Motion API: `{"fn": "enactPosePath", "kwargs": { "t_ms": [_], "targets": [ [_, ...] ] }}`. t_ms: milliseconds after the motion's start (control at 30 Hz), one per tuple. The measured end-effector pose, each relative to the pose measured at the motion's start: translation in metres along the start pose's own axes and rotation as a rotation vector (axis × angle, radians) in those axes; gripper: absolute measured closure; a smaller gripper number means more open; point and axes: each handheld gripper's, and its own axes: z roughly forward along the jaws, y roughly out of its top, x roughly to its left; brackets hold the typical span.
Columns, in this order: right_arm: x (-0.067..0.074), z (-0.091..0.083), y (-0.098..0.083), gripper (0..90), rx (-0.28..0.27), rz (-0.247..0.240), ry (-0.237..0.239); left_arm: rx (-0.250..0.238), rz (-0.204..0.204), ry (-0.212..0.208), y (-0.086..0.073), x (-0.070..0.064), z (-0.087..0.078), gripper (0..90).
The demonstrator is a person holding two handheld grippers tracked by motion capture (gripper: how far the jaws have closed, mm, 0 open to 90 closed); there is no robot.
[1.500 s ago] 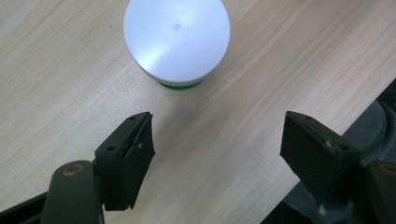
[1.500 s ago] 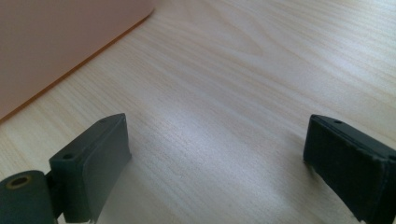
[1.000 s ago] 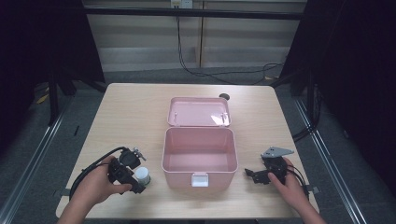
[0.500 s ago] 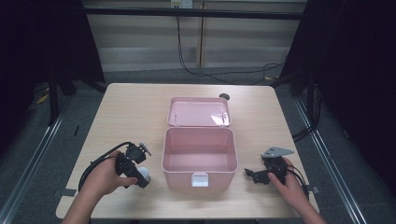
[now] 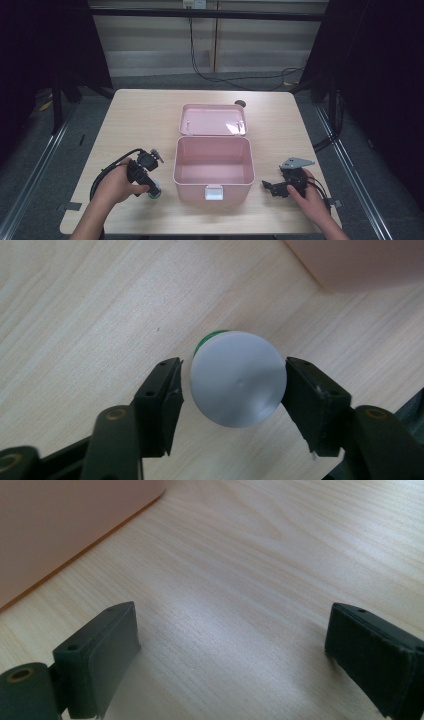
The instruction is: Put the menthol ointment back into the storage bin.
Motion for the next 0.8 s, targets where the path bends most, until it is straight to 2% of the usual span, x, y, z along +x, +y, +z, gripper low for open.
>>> {"fn": "enactPosePath", "kwargs": {
  "t_ms": [100,167,333,400,800],
  "targets": [
    [0.000,0.000,0.000,6.6,0.000,0.000,0.000,-0.005,-0.010,-0.016,0.000,0.001,-0.001,47.4],
    [0.000,0.000,0.000,6.6,0.000,0.000,0.001,0.002,0.003,-0.011,0.000,0.000,-0.002,49.8],
    [0.000,0.000,0.000,6.6,0.000,0.000,0.000,0.015,-0.033,-0.004,0.001,0.001,-0.004,50.4],
    [0.000,0.000,0.000,6.6,0.000,0.000,0.000,0.003,-0.045,-0.006,0.001,0.001,-0.006,50.4],
    [0.000,0.000,0.000,6.6,0.000,0.000,0.000,0.049,-0.040,-0.009,0.003,-0.005,-0.043,50.4]
  ]
}}
